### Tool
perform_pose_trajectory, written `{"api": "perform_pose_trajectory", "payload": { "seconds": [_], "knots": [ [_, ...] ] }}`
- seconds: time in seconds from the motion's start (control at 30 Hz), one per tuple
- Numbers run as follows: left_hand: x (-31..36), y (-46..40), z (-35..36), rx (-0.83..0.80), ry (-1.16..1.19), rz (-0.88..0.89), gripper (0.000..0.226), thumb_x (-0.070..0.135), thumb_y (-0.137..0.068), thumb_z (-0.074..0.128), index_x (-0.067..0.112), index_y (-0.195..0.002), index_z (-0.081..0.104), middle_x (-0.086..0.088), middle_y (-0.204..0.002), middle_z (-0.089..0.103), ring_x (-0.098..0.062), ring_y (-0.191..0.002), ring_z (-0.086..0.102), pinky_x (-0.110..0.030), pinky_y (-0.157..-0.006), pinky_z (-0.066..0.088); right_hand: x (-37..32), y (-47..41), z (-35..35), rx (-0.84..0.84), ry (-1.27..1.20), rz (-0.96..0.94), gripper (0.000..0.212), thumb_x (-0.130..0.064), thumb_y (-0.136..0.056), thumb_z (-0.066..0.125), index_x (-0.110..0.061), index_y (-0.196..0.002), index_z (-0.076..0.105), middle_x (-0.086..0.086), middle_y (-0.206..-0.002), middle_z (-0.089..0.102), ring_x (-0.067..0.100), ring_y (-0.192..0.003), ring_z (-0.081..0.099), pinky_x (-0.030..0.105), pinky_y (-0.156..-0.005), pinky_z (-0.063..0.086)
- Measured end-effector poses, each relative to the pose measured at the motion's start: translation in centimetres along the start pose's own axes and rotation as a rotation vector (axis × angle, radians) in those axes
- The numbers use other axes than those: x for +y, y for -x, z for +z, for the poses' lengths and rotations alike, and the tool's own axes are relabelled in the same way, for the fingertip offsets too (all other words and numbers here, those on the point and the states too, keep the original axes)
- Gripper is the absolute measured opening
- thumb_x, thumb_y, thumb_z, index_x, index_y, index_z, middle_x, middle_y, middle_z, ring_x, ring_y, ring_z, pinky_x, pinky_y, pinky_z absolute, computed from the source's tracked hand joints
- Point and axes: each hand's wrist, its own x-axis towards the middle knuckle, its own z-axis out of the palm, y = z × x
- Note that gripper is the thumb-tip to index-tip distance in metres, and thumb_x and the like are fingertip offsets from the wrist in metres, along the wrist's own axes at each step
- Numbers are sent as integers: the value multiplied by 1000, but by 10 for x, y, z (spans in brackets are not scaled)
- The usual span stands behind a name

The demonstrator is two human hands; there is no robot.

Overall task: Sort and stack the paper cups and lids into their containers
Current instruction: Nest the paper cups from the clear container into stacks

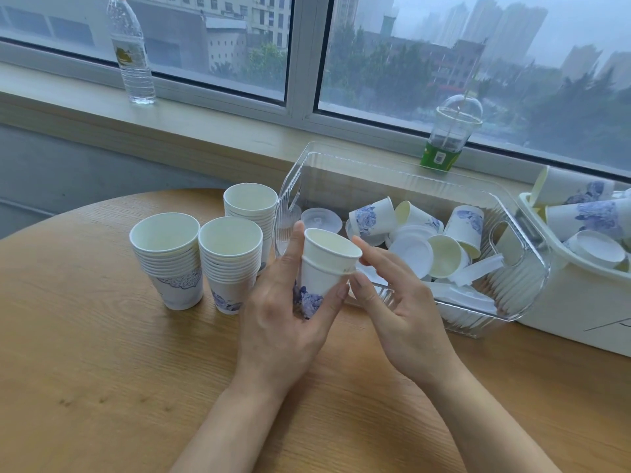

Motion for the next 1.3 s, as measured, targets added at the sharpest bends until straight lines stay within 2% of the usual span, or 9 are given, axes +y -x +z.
{"api": "perform_pose_trajectory", "payload": {
  "seconds": [0.23,0.43,0.53,0.63,0.73,0.87,1.0,1.2,1.3],
  "knots": [
    [0,0,-1,-5,16,-25,85,57,-93,70,21,-163,37,19,-146,51,7,-135,51,-14,-110,41,2,-1,-6,-9,104,4,44,-48,-100,60,-33,-141,64,-23,-135,62,5,-135,55,35,-112,46],
    [-1,1,-1,-16,4,-30,67,54,-93,71,24,-150,52,8,-129,69,-9,-117,66,-29,-98,53,4,-1,-13,-53,225,-11,42,-54,-102,56,-34,-138,67,-24,-131,63,2,-129,57,27,-106,47],
    [1,2,0,-28,-2,-50,63,58,-94,65,23,-145,54,8,-124,69,-10,-113,66,-26,-96,52,0,-13,-21,7,322,-56,39,-54,-102,53,-35,-130,72,-24,-123,64,-3,-114,61,18,-91,49],
    [1,2,0,-37,13,-70,64,61,-94,63,26,-146,50,10,-125,68,-11,-112,67,-24,-96,51,0,-44,-34,178,358,-77,31,-47,-103,60,-31,-124,76,-19,-110,69,3,-94,65,24,-77,50],
    [-1,2,0,-27,6,-86,68,61,-93,66,28,-149,47,8,-129,69,-15,-114,68,-36,-96,55,15,-86,-47,211,545,-15,33,-40,-100,67,-29,-130,71,-13,-113,71,5,-87,66,31,-84,51],
    [1,1,-1,-27,-31,-83,69,59,-92,68,27,-149,49,11,-126,69,-10,-113,66,-18,-95,48,37,-125,-48,49,782,153,45,-38,-99,65,-27,-143,62,-1,-122,73,25,-108,69,45,-100,53],
    [1,1,-1,-33,-44,-82,69,63,-91,66,28,-149,50,10,-129,68,-9,-115,65,-15,-96,45,45,-138,-45,32,923,219,45,-29,-100,63,-27,-145,59,4,-130,71,31,-122,62,43,-102,48],
    [1,1,-1,-40,-44,-76,70,62,-91,68,28,-149,49,9,-130,69,-11,-114,67,-28,-95,53,50,-140,-42,117,899,206,41,-21,-97,67,-30,-136,62,1,-110,76,31,-108,66,38,-88,46],
    [1,2,-1,-39,-51,-72,72,61,-90,69,27,-150,49,10,-128,69,-10,-112,66,-23,-93,51,40,-131,-44,187,775,161,33,-21,-96,70,-27,-129,68,-7,-99,76,26,-101,69,40,-96,52]
  ]
}}
